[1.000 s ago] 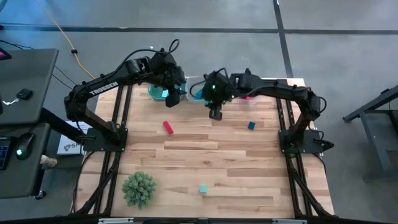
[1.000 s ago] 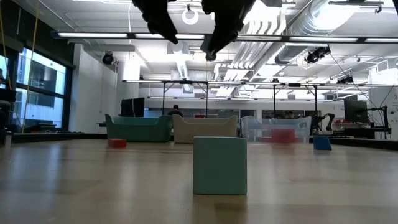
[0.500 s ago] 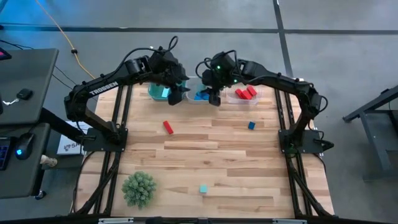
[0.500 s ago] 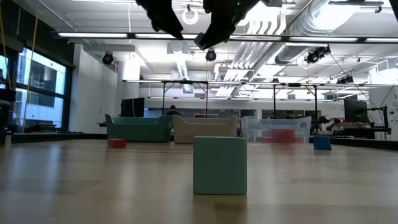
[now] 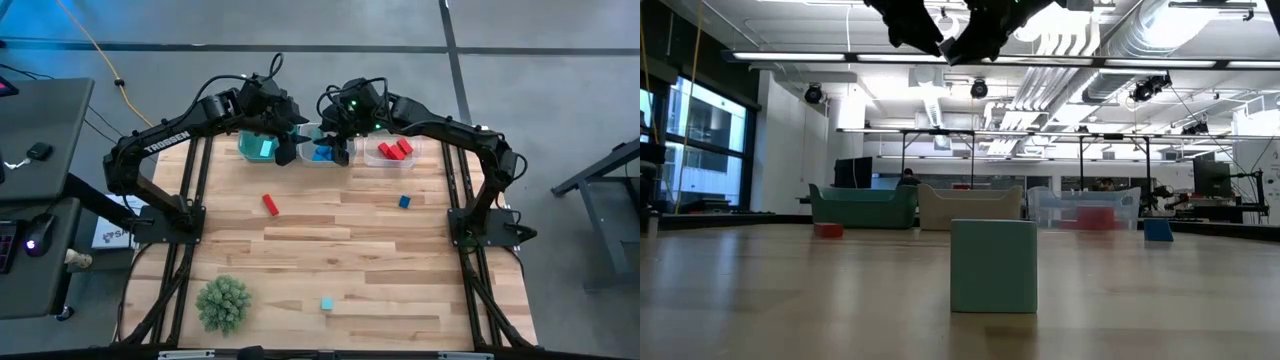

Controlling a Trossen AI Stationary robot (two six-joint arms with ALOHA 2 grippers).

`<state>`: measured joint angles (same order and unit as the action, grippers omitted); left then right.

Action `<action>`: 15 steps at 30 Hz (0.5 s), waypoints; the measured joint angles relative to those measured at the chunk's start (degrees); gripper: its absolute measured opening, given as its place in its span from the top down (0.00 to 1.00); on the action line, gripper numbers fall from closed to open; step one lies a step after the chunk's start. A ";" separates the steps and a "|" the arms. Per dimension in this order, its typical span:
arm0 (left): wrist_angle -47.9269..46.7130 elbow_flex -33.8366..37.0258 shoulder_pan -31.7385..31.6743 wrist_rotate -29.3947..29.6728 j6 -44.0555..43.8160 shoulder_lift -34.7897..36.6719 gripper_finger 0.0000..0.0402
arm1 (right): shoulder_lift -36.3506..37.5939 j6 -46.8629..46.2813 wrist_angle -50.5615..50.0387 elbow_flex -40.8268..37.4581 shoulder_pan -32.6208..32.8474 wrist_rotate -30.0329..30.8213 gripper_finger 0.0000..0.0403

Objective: Sort & place blocks by color
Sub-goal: Put the light blue block into the green bin

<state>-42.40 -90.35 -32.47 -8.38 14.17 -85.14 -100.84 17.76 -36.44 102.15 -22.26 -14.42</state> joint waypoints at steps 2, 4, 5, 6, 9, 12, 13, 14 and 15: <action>0.03 0.00 0.02 -0.02 0.36 0.00 0.57 | 0.00 -1.39 1.05 0.00 0.00 -0.23 0.73; 0.04 0.00 0.02 -0.07 0.46 0.00 0.57 | 0.00 -2.56 1.81 0.00 0.00 -1.19 0.73; 0.03 0.00 0.02 -0.09 0.55 0.00 0.57 | 0.00 -2.74 2.13 0.00 0.00 -1.49 0.73; 0.04 0.00 0.02 -0.09 0.83 0.00 0.57 | 0.00 -2.72 2.35 0.00 0.00 -1.66 0.73; 0.05 0.00 0.04 -0.13 1.61 0.00 0.57 | 0.00 -2.42 2.47 0.00 0.13 -1.66 0.73; 0.07 -0.01 0.04 -0.13 2.09 0.00 0.57 | 0.00 -2.47 2.46 0.00 0.13 -1.67 0.73; 0.08 0.00 0.04 -0.13 2.11 0.00 0.57 | 0.00 -2.44 2.47 0.00 0.13 -1.66 0.73; 0.09 0.00 0.04 -0.13 2.08 0.00 0.57 | 0.00 -2.45 2.47 0.00 0.13 -1.66 0.73; 0.12 0.00 0.04 -0.13 2.11 0.00 0.58 | 0.00 -2.47 2.50 0.00 0.13 -1.66 0.73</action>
<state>-42.28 -90.35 -32.42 -8.51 16.27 -85.14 -100.84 15.29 -33.94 102.15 -22.13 -16.08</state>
